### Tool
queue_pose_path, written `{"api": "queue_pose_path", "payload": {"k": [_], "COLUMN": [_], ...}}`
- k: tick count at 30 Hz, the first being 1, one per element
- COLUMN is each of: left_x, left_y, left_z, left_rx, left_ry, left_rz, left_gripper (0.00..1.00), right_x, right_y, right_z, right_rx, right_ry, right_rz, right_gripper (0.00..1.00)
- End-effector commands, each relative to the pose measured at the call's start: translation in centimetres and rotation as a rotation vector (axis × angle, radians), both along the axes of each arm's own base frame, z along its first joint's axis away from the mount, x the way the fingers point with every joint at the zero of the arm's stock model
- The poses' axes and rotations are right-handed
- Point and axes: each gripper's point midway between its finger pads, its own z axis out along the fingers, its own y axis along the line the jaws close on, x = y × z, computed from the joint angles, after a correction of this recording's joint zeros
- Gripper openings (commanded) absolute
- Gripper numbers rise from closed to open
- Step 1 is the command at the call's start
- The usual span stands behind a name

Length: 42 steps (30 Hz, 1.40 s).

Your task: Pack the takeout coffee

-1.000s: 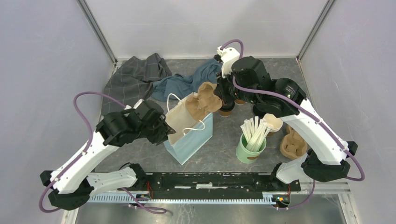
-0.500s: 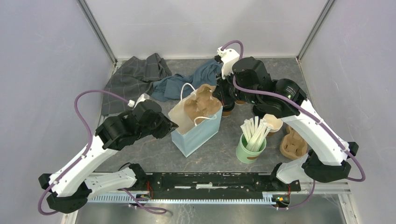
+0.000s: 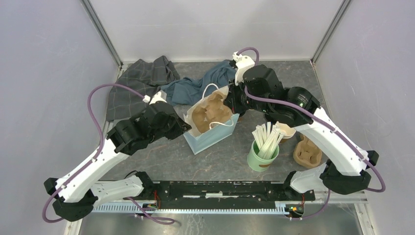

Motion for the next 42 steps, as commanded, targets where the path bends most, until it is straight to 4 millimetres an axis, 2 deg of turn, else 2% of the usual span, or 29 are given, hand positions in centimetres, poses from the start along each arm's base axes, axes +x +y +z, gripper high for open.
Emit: {"api": "queue_pose_path", "payload": {"k": [1,8,12,16,20,23,32,38,42], "left_x": [-0.6,-1.8,-1.9,-1.9,-1.9,-2.1,-2.4,-2.3,-1.9], "left_y": [0.0,1.4,1.0,0.3,0.5,0.7,0.7,0.4,1.3], "left_z": [-0.1,-1.2,-1.2,-1.5,-2.1,-2.5,-2.7,-3.5,-3.1], "left_rx": [-0.037,-0.046,-0.048,-0.013,0.04,0.061,0.072,0.089,0.107], "left_ry": [-0.033,-0.015,-0.011,0.006,0.021,0.03,0.044,0.066,0.043], "left_rz": [-0.04,-0.024,-0.042,-0.083,-0.105,-0.115,-0.126,-0.132,-0.093], "left_gripper": [0.02,0.02,0.02,0.02,0.02,0.02,0.02,0.02,0.02], "right_x": [0.5,0.8,1.4,1.4,1.2,1.4,2.4,2.0,1.7], "right_y": [-0.5,2.1,3.2,4.0,3.8,3.6,5.7,7.4,7.1], "right_z": [0.0,-2.3,-3.2,-1.5,0.5,1.1,-0.5,-2.3,-4.3], "right_rx": [0.088,0.079,0.024,0.003,0.003,-0.007,-0.08,-0.104,-0.155], "right_ry": [0.013,0.04,0.029,0.014,-0.033,-0.079,-0.107,-0.078,-0.039], "right_rz": [-0.102,-0.018,0.032,0.091,0.128,0.14,0.238,0.338,0.354], "right_gripper": [0.0,0.0,0.0,0.0,0.0,0.0,0.0,0.0,0.0]}}
